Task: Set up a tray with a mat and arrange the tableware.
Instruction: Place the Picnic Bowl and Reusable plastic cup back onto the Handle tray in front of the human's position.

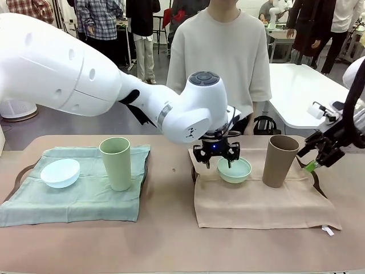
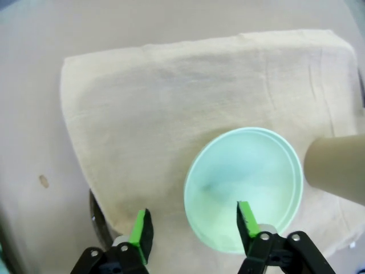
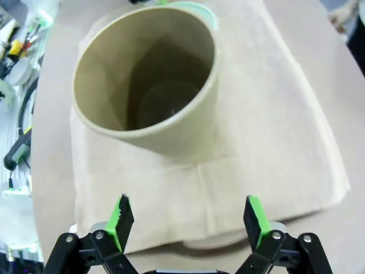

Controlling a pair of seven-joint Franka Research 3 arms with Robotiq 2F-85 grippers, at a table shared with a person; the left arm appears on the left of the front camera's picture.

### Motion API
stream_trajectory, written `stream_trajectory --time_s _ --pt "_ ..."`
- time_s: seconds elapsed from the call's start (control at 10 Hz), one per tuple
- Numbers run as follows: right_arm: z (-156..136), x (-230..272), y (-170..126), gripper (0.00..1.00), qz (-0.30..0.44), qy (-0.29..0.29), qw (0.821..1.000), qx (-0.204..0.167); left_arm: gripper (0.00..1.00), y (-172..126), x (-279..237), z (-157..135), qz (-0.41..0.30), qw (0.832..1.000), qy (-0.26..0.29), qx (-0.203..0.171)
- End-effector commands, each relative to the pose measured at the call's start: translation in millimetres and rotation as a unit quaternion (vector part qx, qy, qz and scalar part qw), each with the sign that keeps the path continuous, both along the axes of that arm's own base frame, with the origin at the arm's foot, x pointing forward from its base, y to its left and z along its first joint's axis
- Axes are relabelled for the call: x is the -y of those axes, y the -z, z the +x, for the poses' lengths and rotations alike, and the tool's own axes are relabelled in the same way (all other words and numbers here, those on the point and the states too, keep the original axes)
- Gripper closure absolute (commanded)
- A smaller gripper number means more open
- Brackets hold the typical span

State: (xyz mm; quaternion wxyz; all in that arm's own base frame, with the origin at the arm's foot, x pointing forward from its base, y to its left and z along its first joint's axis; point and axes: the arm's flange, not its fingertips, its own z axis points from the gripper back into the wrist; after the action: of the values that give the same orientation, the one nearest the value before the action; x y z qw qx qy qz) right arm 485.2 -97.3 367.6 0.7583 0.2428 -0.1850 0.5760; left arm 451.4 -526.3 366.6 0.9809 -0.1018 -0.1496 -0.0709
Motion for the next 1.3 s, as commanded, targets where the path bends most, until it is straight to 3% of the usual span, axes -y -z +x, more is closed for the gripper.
stream_trajectory --time_s 0.0,0.2,0.4,0.6,0.8,1.0,1.2 --pt "-19 -3 -37 0.0 -0.116 0.094 0.988 -0.027 0.0 -30 -16 -26 0.03 0.999 0.017 0.016" --pt "-33 -10 -83 0.0 -0.244 0.196 0.949 -0.042 0.0 -68 -25 -52 0.061 0.997 0.023 0.039" --pt "-38 -36 -115 0.0 -0.295 0.255 0.916 -0.095 0.0 -107 -34 -69 0.094 0.994 0.018 0.044" --pt "-44 -70 -149 0.0 -0.322 0.294 0.893 -0.106 0.0 -149 -50 -84 0.132 0.99 -0.003 0.05" --pt "-61 -108 -191 0.0 -0.279 0.295 0.91 -0.085 0.0 -177 -69 -96 0.136 0.988 -0.028 0.067" --pt "-77 -127 -225 0.0 -0.279 0.33 0.899 -0.069 0.0 -187 -88 -97 0.126 0.988 -0.049 0.068" --pt "-83 -126 -235 0.0 -0.25 0.347 0.902 -0.051 0.0 -204 -36 -85 0.114 0.99 -0.064 0.062"
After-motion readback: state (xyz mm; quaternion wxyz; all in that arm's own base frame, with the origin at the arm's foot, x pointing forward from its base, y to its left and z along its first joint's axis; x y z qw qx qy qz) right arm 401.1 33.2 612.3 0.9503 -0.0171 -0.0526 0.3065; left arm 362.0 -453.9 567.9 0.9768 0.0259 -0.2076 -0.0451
